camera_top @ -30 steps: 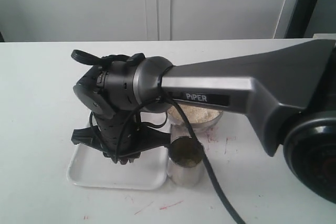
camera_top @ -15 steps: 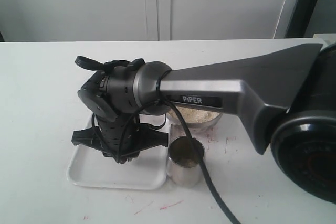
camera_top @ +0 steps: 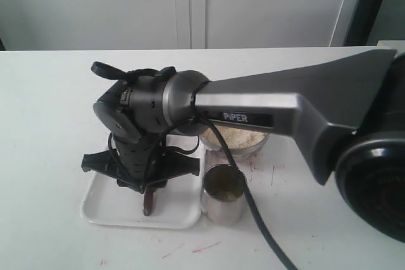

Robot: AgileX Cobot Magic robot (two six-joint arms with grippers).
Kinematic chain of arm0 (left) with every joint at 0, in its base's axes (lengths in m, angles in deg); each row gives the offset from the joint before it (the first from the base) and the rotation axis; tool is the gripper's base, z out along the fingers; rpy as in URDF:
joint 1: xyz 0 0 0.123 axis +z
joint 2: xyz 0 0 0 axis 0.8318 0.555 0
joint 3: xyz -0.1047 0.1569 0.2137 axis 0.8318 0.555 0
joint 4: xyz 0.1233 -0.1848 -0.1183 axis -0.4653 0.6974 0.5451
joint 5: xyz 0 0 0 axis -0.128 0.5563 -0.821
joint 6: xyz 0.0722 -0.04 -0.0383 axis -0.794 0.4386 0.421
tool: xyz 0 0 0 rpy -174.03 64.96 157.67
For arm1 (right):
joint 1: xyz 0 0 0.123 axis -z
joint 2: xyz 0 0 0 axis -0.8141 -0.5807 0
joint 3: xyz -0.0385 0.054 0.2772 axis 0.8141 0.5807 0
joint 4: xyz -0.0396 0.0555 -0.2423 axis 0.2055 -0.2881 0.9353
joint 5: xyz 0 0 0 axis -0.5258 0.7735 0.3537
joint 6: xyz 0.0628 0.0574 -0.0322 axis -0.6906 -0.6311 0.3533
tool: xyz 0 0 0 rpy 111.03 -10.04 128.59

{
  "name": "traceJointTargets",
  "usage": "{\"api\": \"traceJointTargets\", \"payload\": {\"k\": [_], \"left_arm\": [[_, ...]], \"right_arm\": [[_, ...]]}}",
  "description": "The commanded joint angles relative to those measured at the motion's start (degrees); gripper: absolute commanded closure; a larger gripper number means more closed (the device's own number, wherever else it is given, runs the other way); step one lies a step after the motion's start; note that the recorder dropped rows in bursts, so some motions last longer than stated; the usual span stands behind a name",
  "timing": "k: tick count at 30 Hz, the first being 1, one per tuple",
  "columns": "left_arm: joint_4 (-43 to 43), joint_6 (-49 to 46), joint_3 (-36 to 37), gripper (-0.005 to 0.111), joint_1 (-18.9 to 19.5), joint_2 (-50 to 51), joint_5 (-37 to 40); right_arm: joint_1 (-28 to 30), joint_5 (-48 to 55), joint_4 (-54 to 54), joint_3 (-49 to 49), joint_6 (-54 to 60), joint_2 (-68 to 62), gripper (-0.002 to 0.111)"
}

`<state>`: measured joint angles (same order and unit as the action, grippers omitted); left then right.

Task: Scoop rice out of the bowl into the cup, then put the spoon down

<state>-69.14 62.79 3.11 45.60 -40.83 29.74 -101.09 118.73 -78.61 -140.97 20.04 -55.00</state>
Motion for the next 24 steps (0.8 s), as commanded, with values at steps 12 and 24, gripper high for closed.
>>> {"api": "traceJointTargets", "payload": {"k": [12, 24], "left_arm": [[0.59, 0.33, -0.35, 0.092, -0.06, 0.04, -0.16], [0.59, 0.33, -0.35, 0.092, -0.06, 0.04, -0.16]], "right_arm": [[0.34, 12.84, 6.73, -0.17, 22.54, 17.35, 0.088], [0.34, 19.07, 11.13, 11.00, 30.37, 36.17, 0.108]]}}
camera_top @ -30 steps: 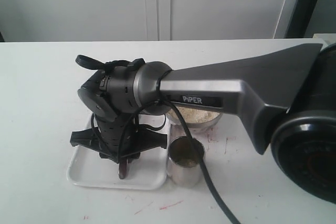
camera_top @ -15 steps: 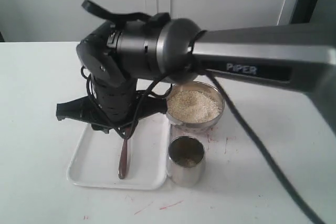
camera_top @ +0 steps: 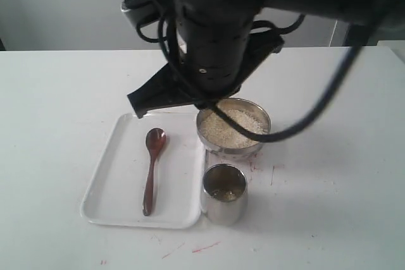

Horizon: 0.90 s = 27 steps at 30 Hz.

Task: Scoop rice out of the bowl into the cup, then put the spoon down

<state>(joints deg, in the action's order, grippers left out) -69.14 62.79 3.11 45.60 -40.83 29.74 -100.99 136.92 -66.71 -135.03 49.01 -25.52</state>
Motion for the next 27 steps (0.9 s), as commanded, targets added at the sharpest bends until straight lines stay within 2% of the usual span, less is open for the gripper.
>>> {"api": "traceJointTargets", "payload": {"k": [1, 5, 13, 27], "left_arm": [[0.59, 0.33, -0.35, 0.092, -0.06, 0.04, -0.16], [0.59, 0.33, -0.35, 0.092, -0.06, 0.04, -0.16], [0.59, 0.33, -0.35, 0.092, -0.06, 0.04, -0.16], [0.59, 0.33, -0.35, 0.092, -0.06, 0.04, -0.16]], "right_arm": [[0.24, 0.87, -0.99, 6.91, 1.43, 8.66, 0.108], [-1.44, 0.87, -0.88, 14.46, 1.43, 16.54, 0.108], [-8.36, 1.00, -6.03, 26.55, -1.76, 32.74, 0.108], [-9.46, 1.30, -14.73, 33.36, -2.33, 40.86, 0.108]]}}
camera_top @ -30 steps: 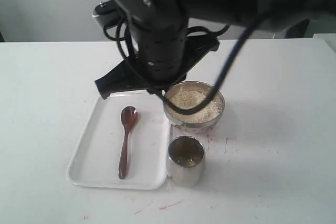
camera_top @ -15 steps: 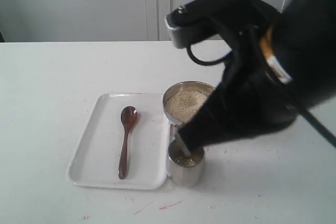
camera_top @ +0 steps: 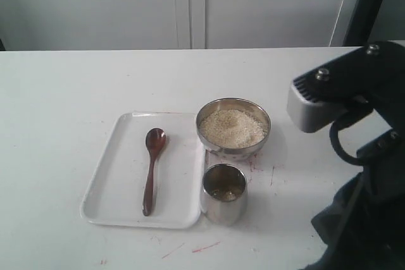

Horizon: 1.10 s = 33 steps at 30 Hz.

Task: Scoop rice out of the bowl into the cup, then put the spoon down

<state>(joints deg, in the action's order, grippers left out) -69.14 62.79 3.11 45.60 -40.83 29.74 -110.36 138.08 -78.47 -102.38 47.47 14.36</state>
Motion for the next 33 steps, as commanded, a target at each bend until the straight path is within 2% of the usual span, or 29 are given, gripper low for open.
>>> {"api": "traceJointTargets", "payload": {"k": [1, 9, 17, 26, 30, 33], "left_arm": [[0.59, 0.33, -0.35, 0.092, -0.06, 0.04, -0.16], [0.59, 0.33, -0.35, 0.092, -0.06, 0.04, -0.16], [0.59, 0.33, -0.35, 0.092, -0.06, 0.04, -0.16], [0.59, 0.33, -0.35, 0.092, -0.06, 0.04, -0.16], [0.59, 0.33, -0.35, 0.092, -0.06, 0.04, -0.16], [0.59, 0.33, -0.35, 0.092, -0.06, 0.04, -0.16]], "right_arm": [[-0.10, 0.14, -2.69, 0.71, -0.80, 0.96, 0.108], [-0.10, -8.80, 0.41, 1.33, -0.80, 1.19, 0.108], [1.94, -37.97, -0.37, 11.17, -0.80, 2.96, 0.108], [9.54, -57.33, 0.11, 22.47, -0.69, 3.97, 0.108], [13.01, -65.51, 7.17, 26.77, -0.69, 7.13, 0.108], [17.41, -67.99, 11.85, 29.30, -0.69, 10.93, 0.108]]}}
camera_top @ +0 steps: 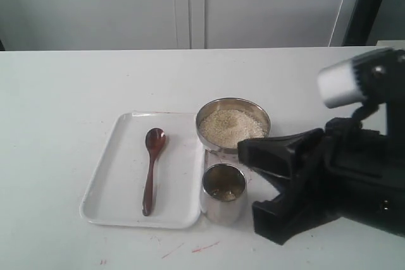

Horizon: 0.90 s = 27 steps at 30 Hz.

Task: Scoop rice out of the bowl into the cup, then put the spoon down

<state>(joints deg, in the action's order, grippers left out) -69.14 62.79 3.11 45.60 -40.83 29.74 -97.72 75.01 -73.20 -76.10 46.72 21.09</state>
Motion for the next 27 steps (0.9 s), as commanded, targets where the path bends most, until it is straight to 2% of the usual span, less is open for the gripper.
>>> {"api": "traceJointTargets", "payload": {"k": [1, 8, 12, 27], "left_arm": [[0.59, 0.33, -0.35, 0.092, -0.06, 0.04, -0.16], [0.59, 0.33, -0.35, 0.092, -0.06, 0.04, -0.16], [0.59, 0.33, -0.35, 0.092, -0.06, 0.04, -0.16], [0.59, 0.33, -0.35, 0.092, -0.06, 0.04, -0.16]], "right_arm": [[6.68, -5.08, 7.98, 3.83, 0.06, 5.36, 0.108], [21.20, -9.37, 17.62, 10.47, 0.14, 12.53, 0.108], [27.68, -9.87, 18.33, 14.54, 0.14, 17.29, 0.108], [39.91, -9.36, 18.33, 25.58, 0.14, 22.57, 0.108]]}}
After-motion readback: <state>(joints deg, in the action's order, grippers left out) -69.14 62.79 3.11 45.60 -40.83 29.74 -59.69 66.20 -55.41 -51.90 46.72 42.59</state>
